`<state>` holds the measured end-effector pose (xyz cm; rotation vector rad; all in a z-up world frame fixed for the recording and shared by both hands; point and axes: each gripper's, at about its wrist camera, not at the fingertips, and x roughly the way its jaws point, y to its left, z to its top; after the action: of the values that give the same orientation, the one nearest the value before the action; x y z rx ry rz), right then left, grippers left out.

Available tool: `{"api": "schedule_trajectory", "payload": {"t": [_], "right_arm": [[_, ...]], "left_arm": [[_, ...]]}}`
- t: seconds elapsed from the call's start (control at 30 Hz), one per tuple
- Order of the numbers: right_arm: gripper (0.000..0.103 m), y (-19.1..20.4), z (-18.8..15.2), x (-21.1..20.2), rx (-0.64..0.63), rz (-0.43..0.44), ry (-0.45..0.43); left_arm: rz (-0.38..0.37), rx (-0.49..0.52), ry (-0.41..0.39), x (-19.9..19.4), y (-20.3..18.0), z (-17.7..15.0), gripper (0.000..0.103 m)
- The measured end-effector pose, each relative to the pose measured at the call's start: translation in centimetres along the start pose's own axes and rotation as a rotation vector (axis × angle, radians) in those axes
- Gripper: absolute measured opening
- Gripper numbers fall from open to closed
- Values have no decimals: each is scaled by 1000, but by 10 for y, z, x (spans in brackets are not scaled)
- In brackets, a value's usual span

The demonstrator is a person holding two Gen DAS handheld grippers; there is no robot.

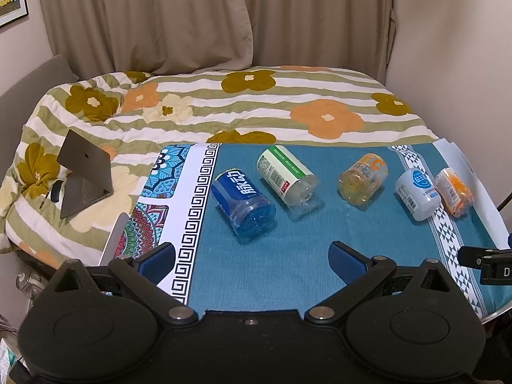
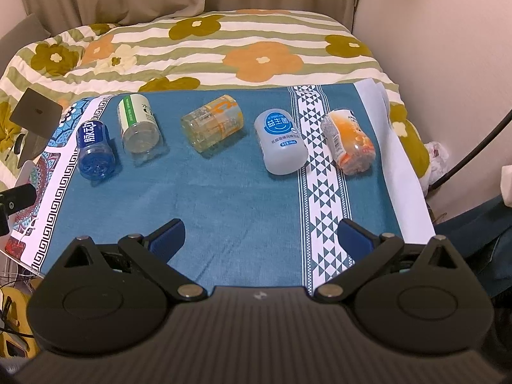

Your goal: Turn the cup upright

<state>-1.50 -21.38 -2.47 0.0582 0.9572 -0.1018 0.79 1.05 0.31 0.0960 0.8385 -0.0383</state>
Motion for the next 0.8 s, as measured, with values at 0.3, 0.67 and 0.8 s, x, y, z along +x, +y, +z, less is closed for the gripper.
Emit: {"api": "schedule_trajectory", "payload": {"t": [0.3,0.67,0.8], "right_arm": [[103,-1,0,2,-6,-2,-1],[103,0,0,3,-9,-4,0],[103,-1,0,4,-9,-3,1]], "left_arm": [[2,-11,1,0,2,0,103],[2,-10,0,0,2,0,103],[2,-11,0,0,2,0,103]]}}
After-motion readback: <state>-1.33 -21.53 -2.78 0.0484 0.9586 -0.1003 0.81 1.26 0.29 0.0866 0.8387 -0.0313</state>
